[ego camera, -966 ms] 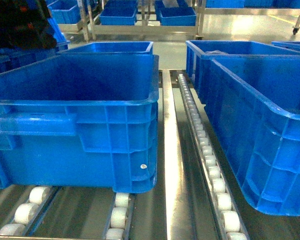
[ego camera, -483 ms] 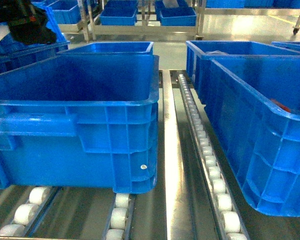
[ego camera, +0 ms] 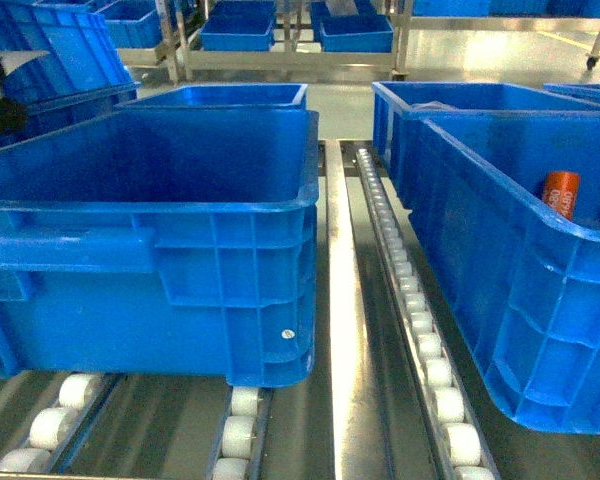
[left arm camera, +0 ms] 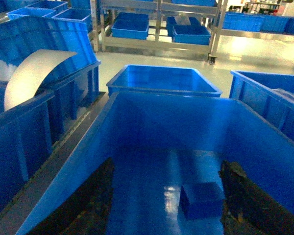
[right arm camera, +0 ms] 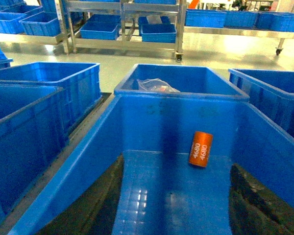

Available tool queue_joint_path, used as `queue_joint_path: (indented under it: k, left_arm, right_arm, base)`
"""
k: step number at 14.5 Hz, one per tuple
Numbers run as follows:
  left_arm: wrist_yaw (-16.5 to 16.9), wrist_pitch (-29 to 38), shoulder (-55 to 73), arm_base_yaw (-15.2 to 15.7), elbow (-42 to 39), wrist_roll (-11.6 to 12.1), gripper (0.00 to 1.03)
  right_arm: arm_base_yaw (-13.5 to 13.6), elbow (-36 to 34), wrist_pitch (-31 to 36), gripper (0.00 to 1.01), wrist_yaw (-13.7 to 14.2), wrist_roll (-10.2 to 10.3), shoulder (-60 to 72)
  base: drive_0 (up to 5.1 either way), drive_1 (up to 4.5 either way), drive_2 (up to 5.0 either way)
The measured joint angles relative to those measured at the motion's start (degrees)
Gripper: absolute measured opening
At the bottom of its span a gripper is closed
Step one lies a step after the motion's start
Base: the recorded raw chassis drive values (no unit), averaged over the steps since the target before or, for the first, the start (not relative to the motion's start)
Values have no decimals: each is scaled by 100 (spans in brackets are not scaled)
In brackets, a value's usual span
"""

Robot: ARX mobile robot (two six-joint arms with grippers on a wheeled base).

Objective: Sort blue parts and orange caps into right shelf containers

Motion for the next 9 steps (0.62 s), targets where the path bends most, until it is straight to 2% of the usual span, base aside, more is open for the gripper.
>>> queue_joint_path:
  k: [1, 4, 6, 7, 8, 9]
  left_arm:
    - [4, 13, -35, 4, -46, 20, 56]
    - [46, 87, -389, 61, -450, 105, 39]
    - [63, 109, -544, 76, -621, 114, 32]
    - [323, 111, -772, 264, -859, 118, 21]
    - [348, 92, -1019, 372, -1106, 118, 9]
    - [341, 48, -1246, 409, -1309, 118, 2]
  right_arm:
    - [0, -48, 7, 62, -2, 2, -44]
    - [0, -400, 39, 46, 0, 17, -358]
    - [0, -544, 39, 38, 0, 17, -494]
    - [0, -758, 26, 27, 0, 17, -713]
    - [0, -977, -17, 14, 0, 17, -979]
    - [0, -1150, -94, 2, 0, 17, -1213]
  base:
    - [4, 407, -399]
    - [4, 407, -399]
    - [4, 407, -399]
    - [4, 407, -399]
    - [4, 407, -399]
    - [4, 407, -399]
